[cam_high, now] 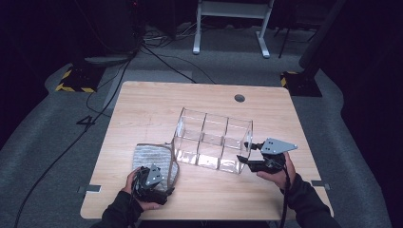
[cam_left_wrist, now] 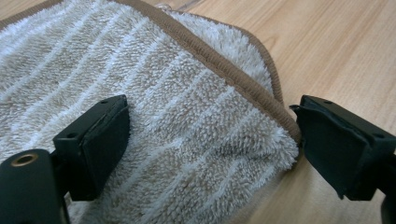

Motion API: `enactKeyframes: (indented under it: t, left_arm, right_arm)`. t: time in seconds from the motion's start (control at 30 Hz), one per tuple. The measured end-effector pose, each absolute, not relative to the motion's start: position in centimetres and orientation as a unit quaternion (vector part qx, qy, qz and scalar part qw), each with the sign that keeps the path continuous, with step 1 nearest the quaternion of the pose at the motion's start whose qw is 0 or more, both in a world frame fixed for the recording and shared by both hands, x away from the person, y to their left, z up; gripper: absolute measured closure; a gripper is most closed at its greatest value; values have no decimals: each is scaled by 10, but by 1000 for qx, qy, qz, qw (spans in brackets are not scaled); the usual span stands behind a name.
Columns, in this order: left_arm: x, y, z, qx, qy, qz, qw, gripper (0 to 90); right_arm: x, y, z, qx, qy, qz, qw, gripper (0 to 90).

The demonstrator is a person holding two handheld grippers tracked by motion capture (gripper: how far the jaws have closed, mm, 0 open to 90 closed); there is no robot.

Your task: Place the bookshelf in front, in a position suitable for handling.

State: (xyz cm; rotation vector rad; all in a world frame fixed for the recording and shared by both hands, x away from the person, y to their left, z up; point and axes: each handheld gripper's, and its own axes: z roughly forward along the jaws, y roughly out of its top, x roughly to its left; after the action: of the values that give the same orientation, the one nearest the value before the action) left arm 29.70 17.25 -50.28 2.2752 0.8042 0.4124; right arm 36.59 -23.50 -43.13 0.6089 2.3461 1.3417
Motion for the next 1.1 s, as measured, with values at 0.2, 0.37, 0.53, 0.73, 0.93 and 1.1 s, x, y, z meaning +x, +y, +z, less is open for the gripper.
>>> enactKeyframes:
  t: [0.2,0.37,0.53,0.73,0.93,1.1]
  left_arm:
    - [297,176,-502,866,321,173,343,245]
    - [301,184,-502,861,315,182,354,454]
    - [300,184,-501,866,307,192,345,512]
    - [301,188,-497,862,319,181,351,622]
    - [286,181,-488,864,280,162,385,660]
    - [281,166,-485,874,256,150,385,652]
  right_arm:
    - [363,-234,-432,204,835,478,183,441]
    - [361,-233,-432,201,836,479,177,441]
    - [358,-231,-433,196,837,481,172,442]
    - [355,-227,-435,187,839,484,167,445]
    - [355,-227,-435,186,838,484,168,447]
    - [355,-226,-435,187,839,483,168,448]
